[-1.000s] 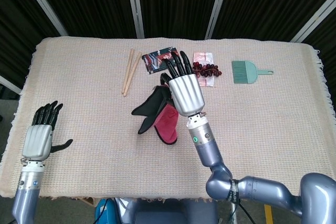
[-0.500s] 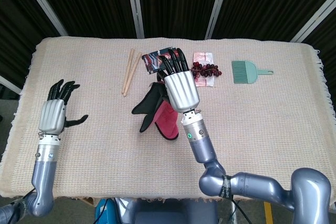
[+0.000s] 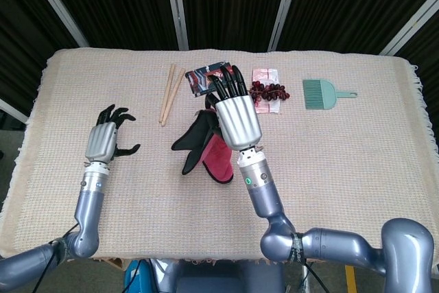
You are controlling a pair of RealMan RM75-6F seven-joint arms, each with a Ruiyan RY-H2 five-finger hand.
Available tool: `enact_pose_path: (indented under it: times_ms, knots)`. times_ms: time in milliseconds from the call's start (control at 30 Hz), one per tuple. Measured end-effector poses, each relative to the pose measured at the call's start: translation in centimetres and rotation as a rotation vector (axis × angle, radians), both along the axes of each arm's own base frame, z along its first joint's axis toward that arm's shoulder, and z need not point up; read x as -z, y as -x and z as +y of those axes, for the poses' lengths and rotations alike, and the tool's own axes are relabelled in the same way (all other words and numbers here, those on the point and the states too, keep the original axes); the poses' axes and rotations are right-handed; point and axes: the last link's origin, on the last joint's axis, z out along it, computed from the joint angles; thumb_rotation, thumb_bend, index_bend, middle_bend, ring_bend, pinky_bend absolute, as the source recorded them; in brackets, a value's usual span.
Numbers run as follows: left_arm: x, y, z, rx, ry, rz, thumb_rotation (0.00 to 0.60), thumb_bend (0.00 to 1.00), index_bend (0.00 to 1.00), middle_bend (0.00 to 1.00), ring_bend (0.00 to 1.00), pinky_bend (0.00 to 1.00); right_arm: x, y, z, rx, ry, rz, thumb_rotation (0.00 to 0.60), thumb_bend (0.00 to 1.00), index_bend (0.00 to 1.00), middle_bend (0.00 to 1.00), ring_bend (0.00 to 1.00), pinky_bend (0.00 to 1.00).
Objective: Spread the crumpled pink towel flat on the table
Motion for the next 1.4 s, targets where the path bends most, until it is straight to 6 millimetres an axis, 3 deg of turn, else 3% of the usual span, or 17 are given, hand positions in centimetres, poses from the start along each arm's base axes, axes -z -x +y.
enact_pose_path:
  times_ms: [267, 567, 1100, 1400]
  knots:
    - [3.4, -3.3, 0.8, -0.008, 0.092, -0.056, 0.6, 0.23, 0.34, 0.17, 0.0, 0.06, 0.1, 0.2, 0.3, 0.017, -0.011, 0.001, 0.6, 0.53, 0.61, 0.24, 0.08, 0.0]
    - [4.3, -6.7, -0.2, 0.022, 0.139, -0.086, 0.6, 0.23, 0.35, 0.17, 0.0, 0.06, 0.0, -0.1, 0.5, 0.02, -0.008, -0.002, 0.6, 0.53, 0.61, 0.24, 0.08, 0.0]
    - [5.7, -7.8, -1.4, 0.01, 0.186, -0.091, 0.6, 0.23, 0.34, 0.15, 0.0, 0.06, 0.5, -0.6, 1.1, 0.017, -0.024, -0.01, 0.6, 0.53, 0.61, 0.24, 0.08, 0.0]
    - [5.3, -7.7, -2.1, 0.016, 0.185, -0.104, 0.6, 0.23, 0.33, 0.14, 0.0, 0.06, 0.4, -0.5, 1.2, 0.021, -0.02, -0.009, 0.6, 0.53, 0.61, 0.24, 0.08, 0.0]
